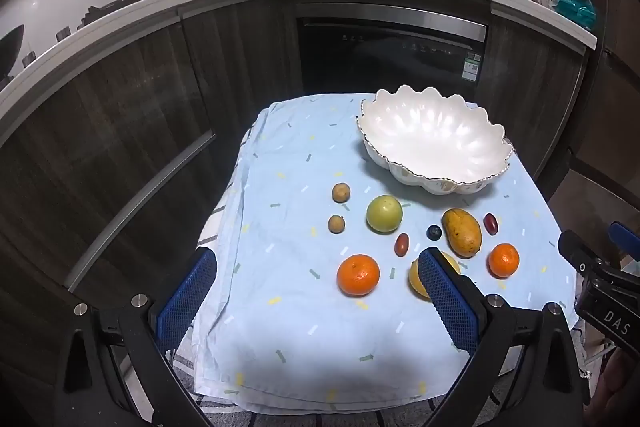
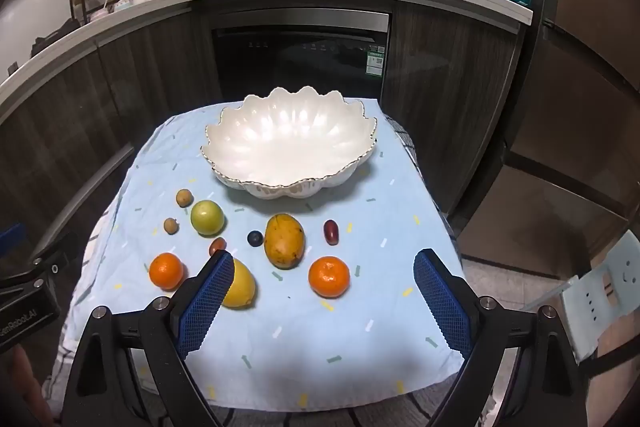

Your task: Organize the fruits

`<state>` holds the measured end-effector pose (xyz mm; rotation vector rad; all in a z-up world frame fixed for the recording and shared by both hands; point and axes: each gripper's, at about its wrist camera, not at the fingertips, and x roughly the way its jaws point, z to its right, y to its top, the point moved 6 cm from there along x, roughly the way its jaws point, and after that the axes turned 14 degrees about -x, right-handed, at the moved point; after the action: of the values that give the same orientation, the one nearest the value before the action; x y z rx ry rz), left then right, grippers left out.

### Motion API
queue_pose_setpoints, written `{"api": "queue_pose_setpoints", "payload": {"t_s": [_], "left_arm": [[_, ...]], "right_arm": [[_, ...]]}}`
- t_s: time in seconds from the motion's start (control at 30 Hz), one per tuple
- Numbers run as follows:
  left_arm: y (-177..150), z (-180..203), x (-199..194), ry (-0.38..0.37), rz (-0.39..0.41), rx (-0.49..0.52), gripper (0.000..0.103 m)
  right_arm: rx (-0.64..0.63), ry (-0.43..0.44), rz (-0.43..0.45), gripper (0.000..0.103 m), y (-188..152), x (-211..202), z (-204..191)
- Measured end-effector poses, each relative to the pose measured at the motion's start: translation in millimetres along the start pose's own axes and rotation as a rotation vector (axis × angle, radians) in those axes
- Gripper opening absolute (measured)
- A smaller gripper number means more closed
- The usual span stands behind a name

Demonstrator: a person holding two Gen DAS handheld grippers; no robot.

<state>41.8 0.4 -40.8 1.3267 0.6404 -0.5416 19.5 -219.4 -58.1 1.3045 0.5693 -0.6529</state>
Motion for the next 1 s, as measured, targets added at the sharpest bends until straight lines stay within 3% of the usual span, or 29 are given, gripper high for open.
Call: {"api": "queue_pose_setpoints", "payload": {"t_s": [1.0], "left_arm": [[0.7, 0.5, 0.4, 0.011, -0.001, 0.011, 0.103]], "right_arm": [[0.000, -0.004, 0.009, 0.092, 0.9, -2.7, 2.4]]}}
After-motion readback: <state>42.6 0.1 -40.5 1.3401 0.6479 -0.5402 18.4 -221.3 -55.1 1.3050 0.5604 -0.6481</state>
